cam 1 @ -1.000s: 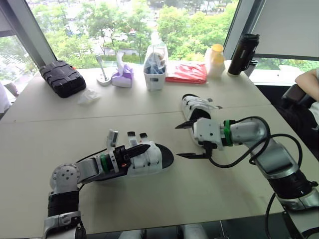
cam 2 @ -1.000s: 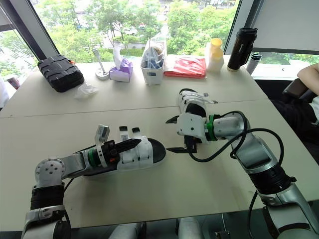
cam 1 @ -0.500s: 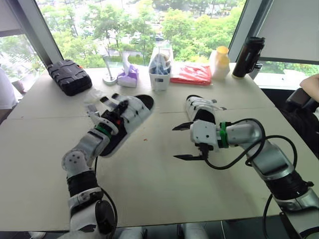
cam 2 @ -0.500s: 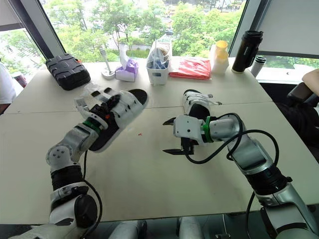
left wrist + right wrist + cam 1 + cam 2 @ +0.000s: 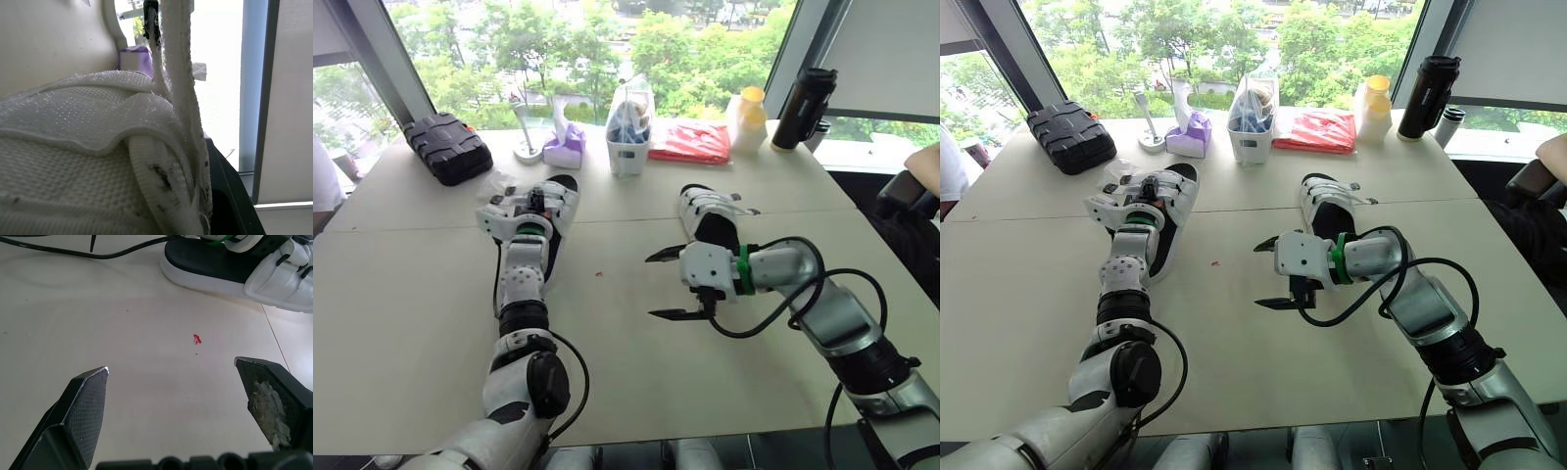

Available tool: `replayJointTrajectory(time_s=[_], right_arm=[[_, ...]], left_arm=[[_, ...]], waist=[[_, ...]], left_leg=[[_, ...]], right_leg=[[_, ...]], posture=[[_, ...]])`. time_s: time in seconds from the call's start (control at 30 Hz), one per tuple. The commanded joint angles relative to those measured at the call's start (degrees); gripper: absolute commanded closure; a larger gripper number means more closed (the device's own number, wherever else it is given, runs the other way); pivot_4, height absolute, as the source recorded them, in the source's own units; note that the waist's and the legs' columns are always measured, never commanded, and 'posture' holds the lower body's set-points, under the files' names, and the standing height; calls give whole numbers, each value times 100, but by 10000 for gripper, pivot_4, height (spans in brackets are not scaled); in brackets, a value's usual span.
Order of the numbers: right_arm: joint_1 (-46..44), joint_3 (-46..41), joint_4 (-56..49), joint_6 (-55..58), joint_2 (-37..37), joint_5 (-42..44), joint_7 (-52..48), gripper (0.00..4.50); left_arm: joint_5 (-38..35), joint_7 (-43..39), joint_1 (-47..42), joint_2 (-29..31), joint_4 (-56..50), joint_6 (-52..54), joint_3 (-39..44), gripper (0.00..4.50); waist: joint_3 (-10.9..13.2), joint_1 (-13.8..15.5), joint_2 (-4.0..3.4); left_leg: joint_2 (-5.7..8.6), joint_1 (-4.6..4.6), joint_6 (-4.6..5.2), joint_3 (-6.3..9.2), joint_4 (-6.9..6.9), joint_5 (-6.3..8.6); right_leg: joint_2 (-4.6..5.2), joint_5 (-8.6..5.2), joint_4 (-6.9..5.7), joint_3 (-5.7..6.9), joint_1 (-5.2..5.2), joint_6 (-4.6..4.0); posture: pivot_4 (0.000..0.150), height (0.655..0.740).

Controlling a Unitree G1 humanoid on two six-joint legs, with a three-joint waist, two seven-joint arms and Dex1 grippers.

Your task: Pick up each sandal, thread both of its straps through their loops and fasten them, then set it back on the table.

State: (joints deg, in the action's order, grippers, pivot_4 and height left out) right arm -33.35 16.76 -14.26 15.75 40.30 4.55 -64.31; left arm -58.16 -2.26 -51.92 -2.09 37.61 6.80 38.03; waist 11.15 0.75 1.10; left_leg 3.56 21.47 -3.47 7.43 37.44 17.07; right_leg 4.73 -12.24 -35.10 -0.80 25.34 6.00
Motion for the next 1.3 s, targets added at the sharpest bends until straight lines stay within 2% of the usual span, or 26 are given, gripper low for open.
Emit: replayJointTrajectory(time_s=[0.03,0.1,0.13,0.17,0.33,0.43,0.63,0.77,0.9,1.0,1.1,1.2,1.3], right_arm=[[-60,-52,-84,-143,-24,-43,62,0],[-41,-61,-83,-156,-28,-45,74,0],[-32,-66,-83,-164,-27,-47,76,0],[-33,-64,-80,-162,-36,-53,80,0],[-11,-67,-70,-191,-56,-56,83,0],[20,-59,-63,-232,-43,-82,72,0],[56,-82,-31,-306,-13,-59,27,0],[15,-33,68,-390,-35,-84,-11,0],[-54,-7,183,-456,-72,-93,-54,0],[-54,-27,224,-516,-46,-93,-73,0],[-132,-177,266,-432,12,-3,-99,0],[-170,-275,326,-427,83,28,-129,0],[-276,-675,389,-153,272,310,-224,0]], left_arm=[[164,46,-19,94,249,-127,29,44802],[168,164,59,97,232,-92,47,34856],[173,189,98,94,196,-60,40,31944],[181,215,143,97,140,-10,19,27081],[190,646,735,123,-863,831,-310,667],[-111,811,1421,314,-2104,1973,-667,242],[-757,1278,2494,555,-3750,3063,-788,242],[-822,1318,3372,904,-4733,3575,-1048,242],[-1240,726,4364,1588,-5965,4066,-1235,242],[-1201,318,4735,2070,-6511,4045,-1322,242],[-1582,-393,5410,2988,-7283,4257,-969,242],[-1807,-696,5784,3512,-7572,4207,-822,242],[-2068,-1366,6329,4283,-7992,4302,-297,242]], waist=[[-1,-5,0],[-1,-26,0],[-1,-30,0],[-1,-31,0],[-3,-39,-1],[-7,-76,-4],[-8,-133,-4],[-9,-146,-6],[-10,-161,-7],[-9,-112,-8],[-9,-132,-7],[-9,-139,-13],[-7,-143,-10]], left_leg=[[0,-1,0,0,0,0],[0,-3,1,-3,-1,1],[0,-4,2,-4,-1,1],[-1,-4,2,-4,-1,1],[-2,-9,1,-6,1,1],[-4,-15,1,-10,1,1],[-6,-15,1,-7,7,1],[-9,-18,1,-9,10,1],[-11,-18,1,-17,14,1],[-14,-17,1,-18,15,1],[-14,-13,5,-17,30,3],[-23,-16,18,-25,32,10],[-26,-15,34,-28,36,19]], right_leg=[[0,0,0,0,0,0],[0,0,-1,-2,0,0],[-1,0,-1,-4,1,0],[-1,0,-2,-4,1,0],[-2,1,-10,-8,0,0],[-4,1,-16,-13,-1,-1],[-5,3,-23,-17,-1,-4],[-8,3,-29,-24,0,-5],[-12,5,-32,-26,0,-9],[-15,5,-33,-28,1,-11],[-17,5,-32,-26,-6,-12],[-14,4,-33,-32,-6,-13],[-18,4,-32,-30,-8,-14]], posture=[[1500,7400],[1500,7400],[1500,7400],[1500,7400],[1500,7400],[1500,7400],[1500,7400],[1500,7400],[1500,7400],[1500,7400],[1500,7400],[1500,7400],[1500,7400]])
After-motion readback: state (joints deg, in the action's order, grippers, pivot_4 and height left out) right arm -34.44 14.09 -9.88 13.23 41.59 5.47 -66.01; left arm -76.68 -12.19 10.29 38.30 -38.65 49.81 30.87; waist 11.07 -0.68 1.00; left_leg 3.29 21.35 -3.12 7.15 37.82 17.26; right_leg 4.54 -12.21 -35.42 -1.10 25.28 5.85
